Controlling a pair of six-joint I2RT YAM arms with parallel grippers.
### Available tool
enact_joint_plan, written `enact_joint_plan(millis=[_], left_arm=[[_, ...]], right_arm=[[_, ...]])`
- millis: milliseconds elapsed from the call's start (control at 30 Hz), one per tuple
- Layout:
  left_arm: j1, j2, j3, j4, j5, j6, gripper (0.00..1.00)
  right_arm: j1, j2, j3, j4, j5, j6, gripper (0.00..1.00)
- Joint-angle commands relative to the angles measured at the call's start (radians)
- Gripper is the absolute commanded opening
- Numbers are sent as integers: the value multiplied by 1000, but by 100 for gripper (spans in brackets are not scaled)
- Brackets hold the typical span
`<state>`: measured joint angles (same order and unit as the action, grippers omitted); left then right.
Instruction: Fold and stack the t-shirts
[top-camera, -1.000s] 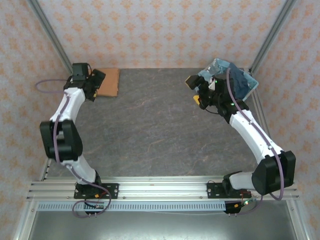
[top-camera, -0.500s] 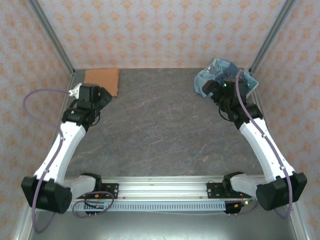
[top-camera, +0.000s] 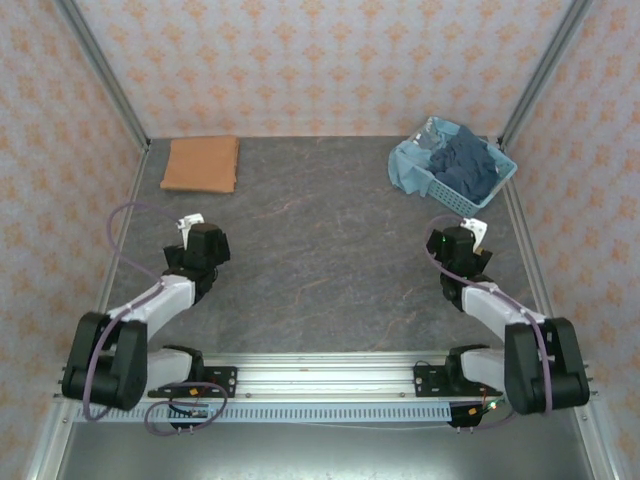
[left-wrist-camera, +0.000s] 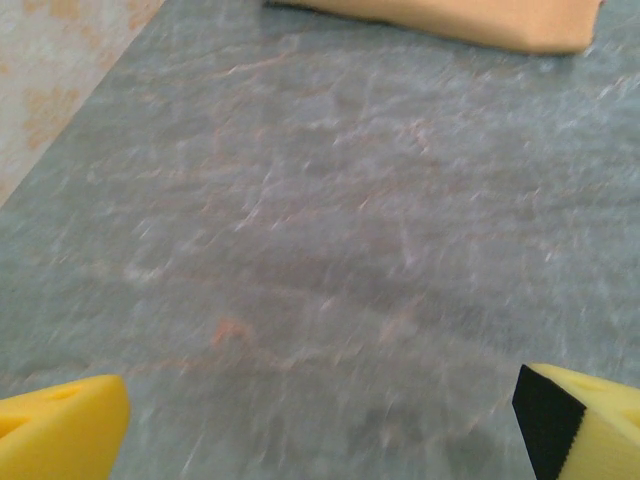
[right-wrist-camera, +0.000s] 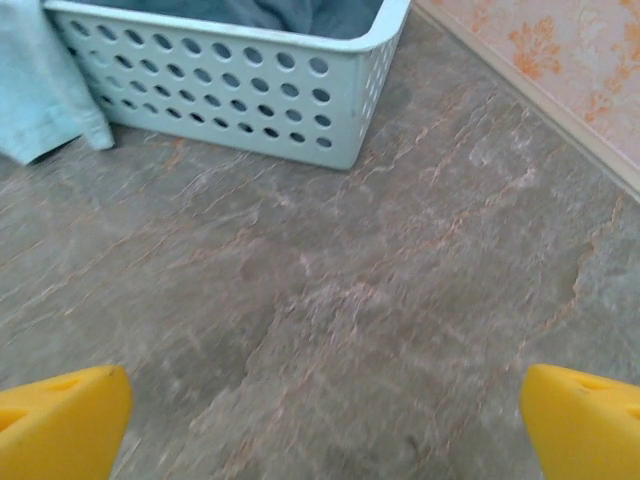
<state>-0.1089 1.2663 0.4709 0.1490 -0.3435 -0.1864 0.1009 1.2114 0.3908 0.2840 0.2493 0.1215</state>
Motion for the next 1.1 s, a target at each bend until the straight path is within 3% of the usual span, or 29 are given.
enact_joint_plan(millis=[0, 167, 267, 333, 400, 467, 1067], left_arm=[[25, 93, 38, 275, 41, 93, 100], [69, 208, 56, 403, 147, 146, 100], [66, 195, -104, 660, 83, 121, 100], [63, 203, -162, 774, 58, 114, 100], [63, 213, -114, 704, 81, 124, 100], [51, 225, -70, 630, 86, 142, 100], [40, 227, -63, 626, 73, 153, 100]], right_arm=[[-22, 87, 20, 253, -23, -71, 100], [-70, 230, 34, 421, -102, -120, 100], [-98, 321, -63, 686, -146, -111, 99], [-97, 278, -52, 593, -175, -118, 99], [-98, 302, -65, 660, -161, -115, 99], [-97, 296, -16, 550, -159, -118, 99], [-59, 309, 19, 511, -139, -157, 99]])
